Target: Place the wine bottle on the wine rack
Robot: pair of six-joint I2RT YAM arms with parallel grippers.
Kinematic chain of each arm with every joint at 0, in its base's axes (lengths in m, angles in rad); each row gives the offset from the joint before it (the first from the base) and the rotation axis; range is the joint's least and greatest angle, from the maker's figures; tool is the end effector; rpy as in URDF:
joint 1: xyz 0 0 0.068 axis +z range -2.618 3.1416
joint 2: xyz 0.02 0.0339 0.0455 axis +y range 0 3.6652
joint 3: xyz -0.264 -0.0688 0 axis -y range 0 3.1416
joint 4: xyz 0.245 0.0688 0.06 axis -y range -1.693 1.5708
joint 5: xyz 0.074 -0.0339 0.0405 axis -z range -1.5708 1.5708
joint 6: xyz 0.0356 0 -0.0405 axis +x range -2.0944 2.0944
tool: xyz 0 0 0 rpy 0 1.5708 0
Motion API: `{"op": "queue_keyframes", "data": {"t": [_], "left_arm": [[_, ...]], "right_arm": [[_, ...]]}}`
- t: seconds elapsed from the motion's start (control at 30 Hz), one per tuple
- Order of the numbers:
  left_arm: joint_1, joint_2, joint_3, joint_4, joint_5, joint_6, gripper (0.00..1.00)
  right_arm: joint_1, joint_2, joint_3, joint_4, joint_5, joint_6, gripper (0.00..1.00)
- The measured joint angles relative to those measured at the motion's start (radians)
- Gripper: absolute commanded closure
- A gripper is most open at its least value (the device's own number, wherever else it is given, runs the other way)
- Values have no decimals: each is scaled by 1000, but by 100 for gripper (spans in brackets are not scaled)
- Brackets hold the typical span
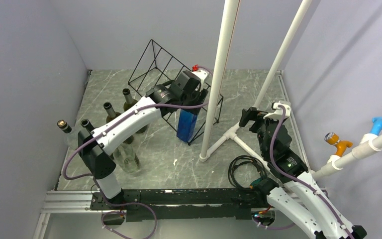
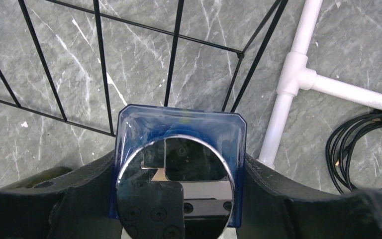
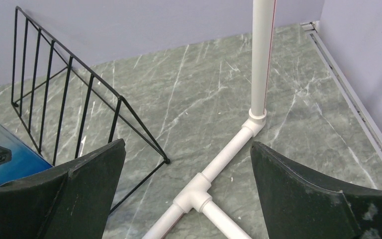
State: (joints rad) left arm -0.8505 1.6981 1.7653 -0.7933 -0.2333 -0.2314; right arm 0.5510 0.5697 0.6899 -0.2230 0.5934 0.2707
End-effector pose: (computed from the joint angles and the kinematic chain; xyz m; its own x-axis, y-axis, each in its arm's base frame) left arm 0.2537 -0.2766 0.3796 -0.5678 0.3088 -0.7630 0.5003 0.8656 -0.0221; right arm 0.1269 0.0546 0.3342 -0.0736 0.2150 -0.9738 0.0618 0.9756 0.2107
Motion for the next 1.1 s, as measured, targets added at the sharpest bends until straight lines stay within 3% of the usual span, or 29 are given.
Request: {"op": "queue_keyframes", "data": {"t": [0.67,1.1], "left_arm": [[6,54,25,55,8,29,100],[27,115,55,124,54,34,81]], "right_arm": [[0,25,-34,23,1,-2,0],[-1,43,-58,61,5,-7,0]]}}
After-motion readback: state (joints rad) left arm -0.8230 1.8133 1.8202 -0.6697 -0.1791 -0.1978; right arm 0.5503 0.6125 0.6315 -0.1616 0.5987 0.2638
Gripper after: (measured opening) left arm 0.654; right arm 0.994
